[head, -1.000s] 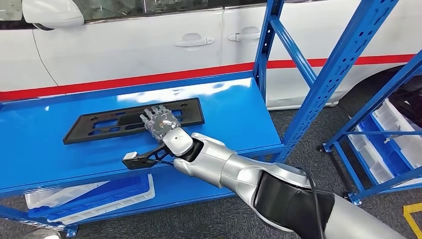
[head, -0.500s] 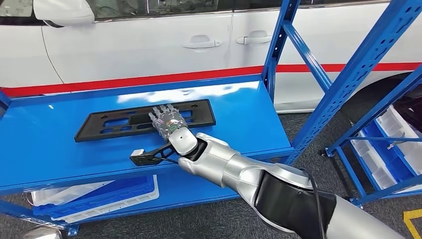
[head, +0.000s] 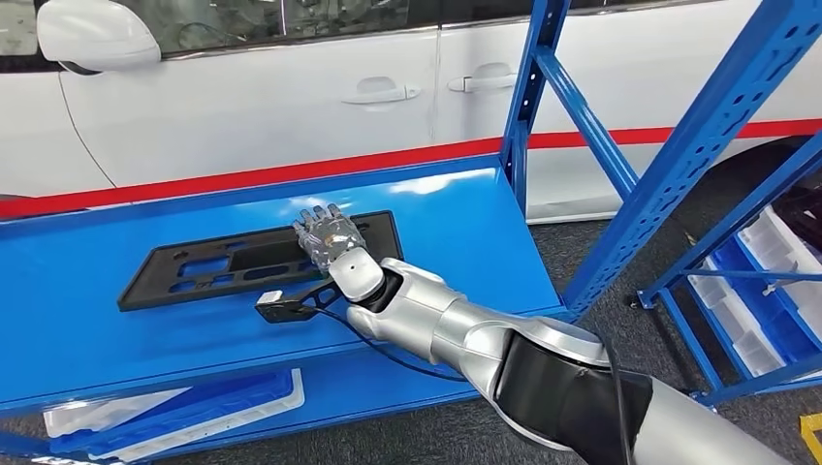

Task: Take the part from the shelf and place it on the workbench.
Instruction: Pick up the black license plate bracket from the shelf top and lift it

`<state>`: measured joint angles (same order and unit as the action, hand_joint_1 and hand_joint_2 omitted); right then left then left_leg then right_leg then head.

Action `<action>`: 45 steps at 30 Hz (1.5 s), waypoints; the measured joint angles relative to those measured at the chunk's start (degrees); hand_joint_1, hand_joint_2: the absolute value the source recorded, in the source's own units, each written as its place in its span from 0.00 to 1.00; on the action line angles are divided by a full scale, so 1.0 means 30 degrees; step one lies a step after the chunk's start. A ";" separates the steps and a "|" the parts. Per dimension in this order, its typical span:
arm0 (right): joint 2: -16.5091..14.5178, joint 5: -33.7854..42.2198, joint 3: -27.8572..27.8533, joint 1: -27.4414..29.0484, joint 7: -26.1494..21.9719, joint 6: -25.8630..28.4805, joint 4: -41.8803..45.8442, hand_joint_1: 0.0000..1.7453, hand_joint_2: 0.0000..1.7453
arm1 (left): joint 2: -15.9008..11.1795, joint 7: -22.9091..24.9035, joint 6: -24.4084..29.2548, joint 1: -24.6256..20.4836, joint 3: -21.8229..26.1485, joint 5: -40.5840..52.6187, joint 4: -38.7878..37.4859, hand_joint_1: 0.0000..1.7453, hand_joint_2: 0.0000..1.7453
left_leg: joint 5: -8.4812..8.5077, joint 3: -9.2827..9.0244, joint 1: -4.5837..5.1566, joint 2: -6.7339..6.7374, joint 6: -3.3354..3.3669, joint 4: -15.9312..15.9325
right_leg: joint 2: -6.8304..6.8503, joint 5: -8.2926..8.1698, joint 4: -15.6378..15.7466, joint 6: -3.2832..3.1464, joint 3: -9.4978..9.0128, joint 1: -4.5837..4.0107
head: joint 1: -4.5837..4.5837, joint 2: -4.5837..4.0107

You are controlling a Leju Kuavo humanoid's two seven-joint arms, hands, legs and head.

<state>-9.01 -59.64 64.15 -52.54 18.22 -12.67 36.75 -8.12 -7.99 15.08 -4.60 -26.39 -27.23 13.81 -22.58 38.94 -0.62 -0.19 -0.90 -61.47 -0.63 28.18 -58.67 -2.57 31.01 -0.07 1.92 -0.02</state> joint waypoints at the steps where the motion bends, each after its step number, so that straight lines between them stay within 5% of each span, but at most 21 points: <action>1: 0.0000 -0.0004 0.0000 -0.0020 -0.0002 -0.0005 -0.0002 0.00 1.00 | -0.0002 -0.0007 0.0000 -0.0025 -0.0002 0.0000 -0.0007 0.00 0.00 | 0.0158 -0.0387 0.0078 0.0007 0.0131 0.0770 | -0.0001 0.0103 0.0043 0.0085 -0.0097 -0.0009 | -0.0015 0.0000; 6: 0.0000 -0.0009 0.0000 -0.0046 -0.0011 -0.0020 -0.0002 0.00 1.00 | 0.0007 -0.0066 0.0000 -0.0043 -0.0004 -0.0027 -0.0020 0.00 0.00 | -0.0341 -0.1237 0.0056 0.0015 0.0681 0.1666 | 0.0039 0.0134 -0.0758 0.0504 0.0084 -0.0107 | 0.0005 0.0000; 11: 0.0011 -0.0009 0.0000 0.0056 -0.0005 -0.0124 -0.0033 0.00 1.00 | 0.0016 -0.0095 0.0000 -0.0017 -0.0004 -0.0060 -0.0020 0.00 0.00 | -0.0921 -0.2073 -0.0009 -0.0028 0.0917 0.1805 | 0.0069 0.1534 -0.5132 0.0841 0.3365 0.0071 | 0.0102 0.0002; 12: 0.0013 -0.0009 0.0000 0.0105 -0.0006 -0.0191 -0.0045 0.05 1.00 | 0.0022 -0.0100 0.0000 0.0013 -0.0004 -0.0069 -0.0020 0.00 0.00 | -0.1072 -0.2293 -0.0017 -0.0042 0.0890 0.1789 | 0.0078 0.1289 -0.4898 0.0877 0.3565 0.0122 | 0.0118 0.0002; 16: 0.0020 0.0042 0.0000 0.0124 -0.0022 -0.0581 -0.0102 0.96 1.00 | 0.0038 -0.0251 0.0000 -0.0008 -0.0004 -0.0226 -0.0031 0.00 0.00 | -0.1789 -0.3010 -0.0038 -0.0088 0.0563 0.1568 | 0.0113 -0.1770 -0.0752 0.0742 0.2651 0.0157 | 0.0077 0.0000; 21: 0.0011 0.0186 0.0000 0.0107 -0.0119 -0.0964 -0.0131 1.00 1.00 | 0.0049 -0.0944 -0.0241 -0.0036 -0.0004 -0.0554 -0.0042 0.00 0.00 | -0.2208 -0.3007 -0.0090 -0.0054 -0.0002 0.0951 | 0.0028 -0.2038 -0.0068 0.0102 0.2238 0.0105 | -0.0002 0.0000; 26: -0.0004 0.0266 0.0000 0.0032 -0.0301 -0.0912 -0.0127 1.00 1.00 | 0.0069 -0.1820 -0.0911 -0.0100 0.0002 -0.0863 -0.0042 0.00 0.00 | -0.3971 -0.0160 -0.0155 -0.0035 -0.0311 -0.3623 | 0.0013 -0.1874 -0.0033 -0.0161 0.2050 0.0129 | -0.0053 0.0000; 27: -0.0002 0.0286 0.0000 0.0037 -0.0315 -0.0880 -0.0127 1.00 1.00 | 0.0075 -0.1918 -0.1014 -0.0062 0.0004 -0.0902 -0.0042 0.00 0.00 | -0.3717 0.0079 -0.0155 -0.0035 -0.0319 -0.3626 | -0.0003 -0.1816 -0.0073 -0.0170 0.2024 0.0122 | -0.0053 0.0000; 29: -0.0004 0.0312 0.0000 0.0011 -0.0330 -0.0807 -0.0122 1.00 1.00 | 0.0075 -0.2042 -0.1145 -0.0008 0.0004 -0.0914 -0.0042 0.00 0.00 | -0.2334 -0.0358 -0.0152 -0.0032 -0.0256 -0.1871 | -0.0034 -0.1697 -0.0154 -0.0131 0.1929 0.0120 | -0.0055 0.0000; 30: -0.0004 0.0321 0.0000 -0.0022 -0.0333 -0.0767 -0.0118 1.00 1.00 | 0.0069 -0.2107 -0.1202 -0.0008 0.0004 -0.0916 -0.0042 0.00 0.25 | -0.1645 -0.0772 -0.0127 -0.0026 -0.0193 -0.0624 | -0.0042 -0.1647 -0.0189 -0.0087 0.1874 0.0107 | -0.0055 0.0000; 33: 0.0000 0.0348 0.0000 -0.0122 -0.0333 -0.0636 -0.0113 1.00 1.00 | 0.0062 -0.2439 -0.1517 -0.0058 0.0004 -0.0920 -0.0042 0.00 1.00 | -0.1227 -0.1391 0.0032 -0.0032 0.0122 0.1185 | -0.0048 -0.1572 -0.0227 0.0170 0.1887 0.0033 | -0.0047 0.0000; 37: 0.0013 0.0412 -0.0005 -0.0115 -0.0332 -0.0414 -0.0113 1.00 1.00 | 0.0067 -0.3000 -0.2095 -0.0019 0.0004 -0.0931 -0.0042 0.00 1.00 | -0.0804 -0.1569 -0.0088 -0.0022 0.0547 0.1416 | 0.0004 -0.1004 -0.0945 0.0619 0.2218 0.0004 | 0.0013 0.0000; 41: 0.0038 0.0415 -0.0015 -0.0031 -0.0328 0.0030 -0.0106 1.00 1.00 | 0.0071 -0.3433 -0.2349 -0.0044 0.0004 -0.0933 -0.0042 0.00 1.00 | -0.0782 -0.1586 -0.0069 -0.0008 0.0730 0.1453 | 0.0049 0.0879 -0.5018 0.0816 0.4101 0.0088 | 0.0109 0.0000; 43: 0.0049 0.0419 -0.0016 0.0011 -0.0279 0.0233 0.0062 1.00 1.00 | 0.0082 -0.3388 -0.2149 -0.0041 0.0004 -0.0925 -0.0042 0.00 1.00 | -0.0834 -0.1587 -0.0068 -0.0025 0.0706 0.1394 | 0.0051 0.0372 -0.4801 0.0791 0.4015 0.0089 | 0.0115 0.0000; 45: 0.0051 0.0421 -0.0040 -0.0045 -0.0159 0.0393 0.0507 1.00 1.00 | 0.0098 -0.3357 -0.1856 -0.0044 0.0004 -0.0970 -0.0042 0.00 1.00 | -0.0934 -0.1587 -0.0069 -0.0040 0.0605 0.1270 | 0.0047 -0.0734 -0.2497 0.0659 0.2890 0.0079 | 0.0115 0.0000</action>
<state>-8.85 -58.38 64.03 -52.67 17.75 -11.49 38.27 -7.82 -18.06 9.51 -4.74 -26.38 -30.15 13.68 -25.38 34.18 -0.83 -0.31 0.92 -57.66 -0.49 25.97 -66.16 -0.60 39.68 0.16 2.27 -0.02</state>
